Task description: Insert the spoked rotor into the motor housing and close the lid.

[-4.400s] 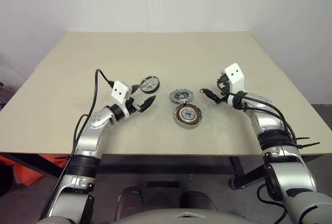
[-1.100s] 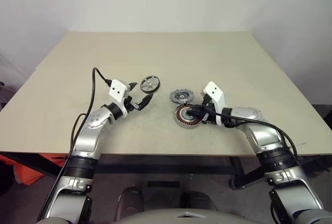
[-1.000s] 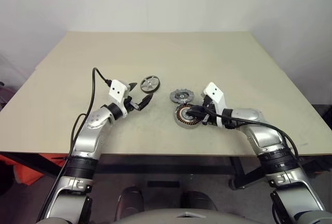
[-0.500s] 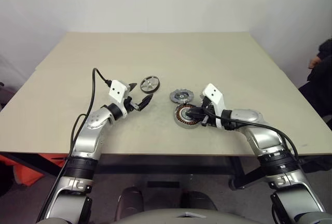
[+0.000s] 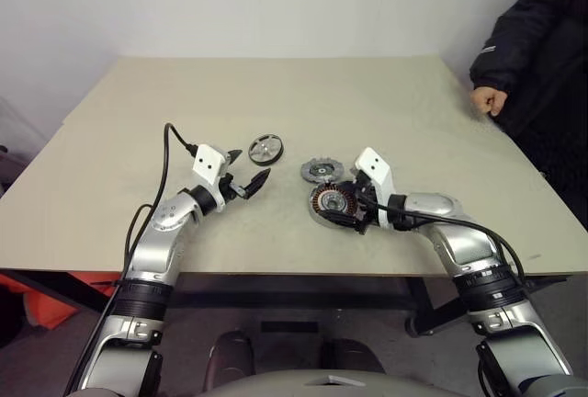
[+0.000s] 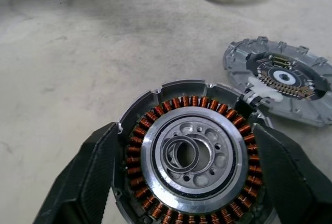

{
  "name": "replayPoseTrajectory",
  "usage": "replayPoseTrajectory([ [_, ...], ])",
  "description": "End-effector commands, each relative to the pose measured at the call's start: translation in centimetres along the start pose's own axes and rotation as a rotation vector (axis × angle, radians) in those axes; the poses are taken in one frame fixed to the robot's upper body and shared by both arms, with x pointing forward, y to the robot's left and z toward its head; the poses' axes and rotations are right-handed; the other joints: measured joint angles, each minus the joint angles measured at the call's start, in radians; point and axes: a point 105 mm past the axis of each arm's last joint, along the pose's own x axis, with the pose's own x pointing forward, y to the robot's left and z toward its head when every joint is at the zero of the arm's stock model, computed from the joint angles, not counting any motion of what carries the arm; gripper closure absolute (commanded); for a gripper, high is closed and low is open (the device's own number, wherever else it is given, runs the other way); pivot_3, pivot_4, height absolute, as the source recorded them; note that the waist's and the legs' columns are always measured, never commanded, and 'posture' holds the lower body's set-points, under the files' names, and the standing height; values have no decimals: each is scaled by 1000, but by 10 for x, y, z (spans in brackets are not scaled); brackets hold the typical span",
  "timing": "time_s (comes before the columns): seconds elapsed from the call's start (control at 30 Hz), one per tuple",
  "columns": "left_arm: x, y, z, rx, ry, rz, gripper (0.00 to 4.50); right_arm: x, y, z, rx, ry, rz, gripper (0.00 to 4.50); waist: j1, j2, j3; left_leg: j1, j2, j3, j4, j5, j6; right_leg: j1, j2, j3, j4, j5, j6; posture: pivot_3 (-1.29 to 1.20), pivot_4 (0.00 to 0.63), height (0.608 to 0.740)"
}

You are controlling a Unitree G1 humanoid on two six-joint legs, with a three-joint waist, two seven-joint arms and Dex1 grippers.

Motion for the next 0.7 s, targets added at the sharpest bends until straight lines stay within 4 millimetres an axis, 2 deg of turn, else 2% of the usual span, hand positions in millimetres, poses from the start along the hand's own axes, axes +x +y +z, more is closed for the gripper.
replayPoseTrajectory([
  [0.03, 2, -2, 12, 29, -35, -12, 0, -8, -7, 25, -46, -80, -25, 45, 0, 0, 0, 0, 0, 0, 0, 0, 0, 0, 0, 0, 0, 0, 0, 0, 0, 740],
  [0.27, 2, -2, 11, 29, -33, -15, 0, -16, -13, 28, -50, -91, -44, 45, 0, 0, 0, 0, 0, 0, 0, 0, 0, 0, 0, 0, 0, 0, 0, 0, 0, 740],
  [0.37, 2, -3, 11, 28, -31, -17, 0, -16, -12, 28, -55, -89, -40, 609, 0, 0, 0, 0, 0, 0, 0, 0, 0, 0, 0, 0, 0, 0, 0, 0, 0, 740],
  [0.7, 2, -3, 11, 28, -31, -16, 0, -16, -10, 28, -65, -88, -34, 4230, 0, 0, 0, 0, 0, 0, 0, 0, 0, 0, 0, 0, 0, 0, -1, 0, 0, 740],
])
